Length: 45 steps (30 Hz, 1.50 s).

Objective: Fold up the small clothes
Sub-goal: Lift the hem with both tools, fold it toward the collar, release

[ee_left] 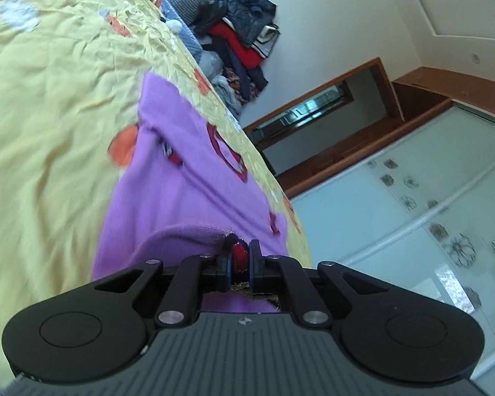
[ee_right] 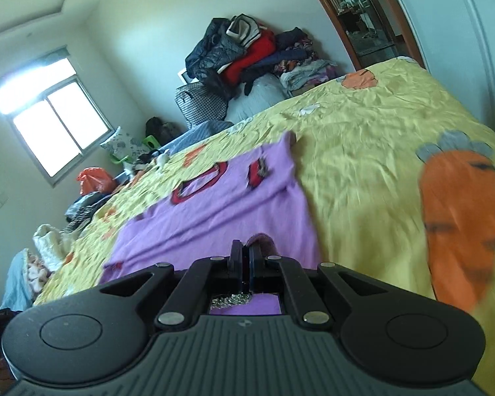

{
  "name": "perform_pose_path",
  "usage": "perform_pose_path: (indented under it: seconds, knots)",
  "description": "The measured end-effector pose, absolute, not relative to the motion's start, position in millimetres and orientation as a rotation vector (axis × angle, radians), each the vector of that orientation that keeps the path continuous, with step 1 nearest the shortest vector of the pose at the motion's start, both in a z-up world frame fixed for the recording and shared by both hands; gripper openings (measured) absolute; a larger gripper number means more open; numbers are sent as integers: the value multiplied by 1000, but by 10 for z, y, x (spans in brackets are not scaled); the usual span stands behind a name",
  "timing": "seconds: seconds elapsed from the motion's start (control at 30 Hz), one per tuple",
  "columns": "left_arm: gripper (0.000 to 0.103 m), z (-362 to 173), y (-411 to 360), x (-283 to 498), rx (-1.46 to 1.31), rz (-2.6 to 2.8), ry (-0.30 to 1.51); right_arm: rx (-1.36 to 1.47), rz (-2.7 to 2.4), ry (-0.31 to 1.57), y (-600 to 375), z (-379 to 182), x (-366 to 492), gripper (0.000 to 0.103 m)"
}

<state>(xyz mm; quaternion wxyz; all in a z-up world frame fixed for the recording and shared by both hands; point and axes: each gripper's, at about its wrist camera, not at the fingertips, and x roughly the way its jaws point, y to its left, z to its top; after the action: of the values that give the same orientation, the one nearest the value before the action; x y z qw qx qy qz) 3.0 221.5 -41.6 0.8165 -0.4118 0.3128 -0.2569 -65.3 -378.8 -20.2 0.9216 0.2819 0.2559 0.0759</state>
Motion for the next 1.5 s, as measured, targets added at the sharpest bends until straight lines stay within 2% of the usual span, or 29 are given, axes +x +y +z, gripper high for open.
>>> perform_pose_path:
  seconds: [0.23,0.6,1.03,1.13,1.17,1.2,1.23,1.27,1.3,1.33,1.43,1.47,1.5]
  knots:
    - [4,-412,2137,1029,-887,-483,684,567,135,562,-3904,-250,455,3]
    - [4,-555,2043,2103,-864,-428,708,531,131,631,-3913,-275,1695,3]
    - [4,-704,2043,2877,-878,-345,711,532,118,704,-3876,-449,2480,4]
    - [4,-796,2052,2942,-886,-313,725,514,144,750,-3821,-494,2608,7]
    - [4,-833,2064,2953,-891,-294,731,514,154,768,-3809,-524,2649,19]
    - [4,-865,2080,2965,-897,-282,733,514,154,781,-3808,-542,2674,35]
    - [4,-888,2086,2981,-897,-278,737,526,166,778,-3822,-543,2666,41]
    - [4,-897,2088,2994,-886,-260,742,538,180,760,-3838,-519,2642,53]
    - [4,-902,2093,3007,-876,-242,747,541,175,743,-3856,-471,2594,73]
    - [4,-908,2112,3017,-884,-236,751,536,166,723,-3872,-414,2518,79]
    - [7,-841,2185,2960,-900,-225,751,484,211,674,-3924,-246,2209,78]
    - [18,-777,2209,2891,-876,-227,731,437,207,663,-3926,-212,2071,78]
    - [23,-706,2230,2806,-844,-235,718,379,197,656,-3916,-193,1932,78]
